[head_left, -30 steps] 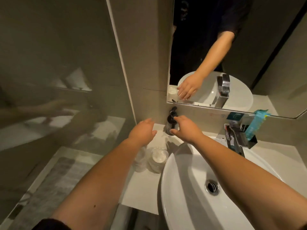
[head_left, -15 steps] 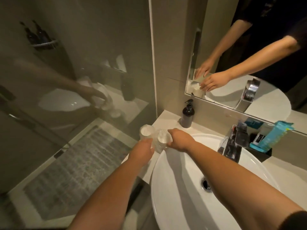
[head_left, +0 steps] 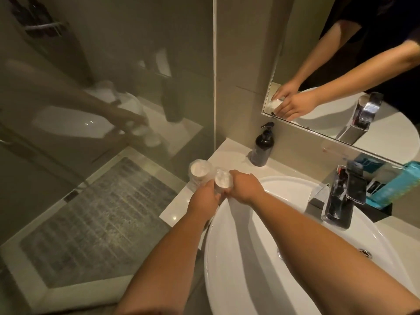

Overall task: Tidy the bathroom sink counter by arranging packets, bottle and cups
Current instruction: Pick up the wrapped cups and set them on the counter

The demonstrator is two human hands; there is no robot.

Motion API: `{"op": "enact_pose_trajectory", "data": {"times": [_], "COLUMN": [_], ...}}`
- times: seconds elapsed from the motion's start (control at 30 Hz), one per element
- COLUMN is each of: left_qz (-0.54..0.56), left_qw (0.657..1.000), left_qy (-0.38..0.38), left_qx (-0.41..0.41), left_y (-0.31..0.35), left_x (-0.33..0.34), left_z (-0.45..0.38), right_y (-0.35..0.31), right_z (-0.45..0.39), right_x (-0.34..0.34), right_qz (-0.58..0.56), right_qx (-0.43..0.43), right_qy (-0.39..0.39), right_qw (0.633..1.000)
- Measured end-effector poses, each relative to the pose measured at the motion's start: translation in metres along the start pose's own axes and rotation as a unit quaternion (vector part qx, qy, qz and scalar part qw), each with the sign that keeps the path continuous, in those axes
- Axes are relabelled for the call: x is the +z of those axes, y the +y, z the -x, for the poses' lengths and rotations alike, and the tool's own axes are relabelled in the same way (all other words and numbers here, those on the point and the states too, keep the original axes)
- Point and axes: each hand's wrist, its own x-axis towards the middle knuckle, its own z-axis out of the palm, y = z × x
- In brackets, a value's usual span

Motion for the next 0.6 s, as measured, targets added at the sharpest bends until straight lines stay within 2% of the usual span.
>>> {"op": "enact_pose_trajectory", "data": {"times": [0.13,0.27,0.43,0.6], "left_qz": [0.022,0.029,0.075,0.056], "left_qw": [1.000,0.999,0.994,0.990], "left_qy": [0.021,0.045,0.084,0.122], "left_qx": [-0.008,0.001,0.009,0.051], "left_y": [0.001,0.005,0.040,0.071], "left_x": [0.008,0.000,-0.042,-0.088], "left_z": [-0.001,0.003,0.019,0.039], "right_y": [0.000,0.000,-0.018,-0.044], "right_z": [-0.001,0.010,0.039,0.084], "right_x": [0.001,-0.006,-0.057,-0.104], "right_qz": [-0.013,-0.096,-0.122,-0.126], "right_qx": [0.004,0.002,-0.045,-0.076], "right_qy": [0.007,0.031,0.090,0.151], "right_qw": [1.000,0.995,0.987,0.978]}}
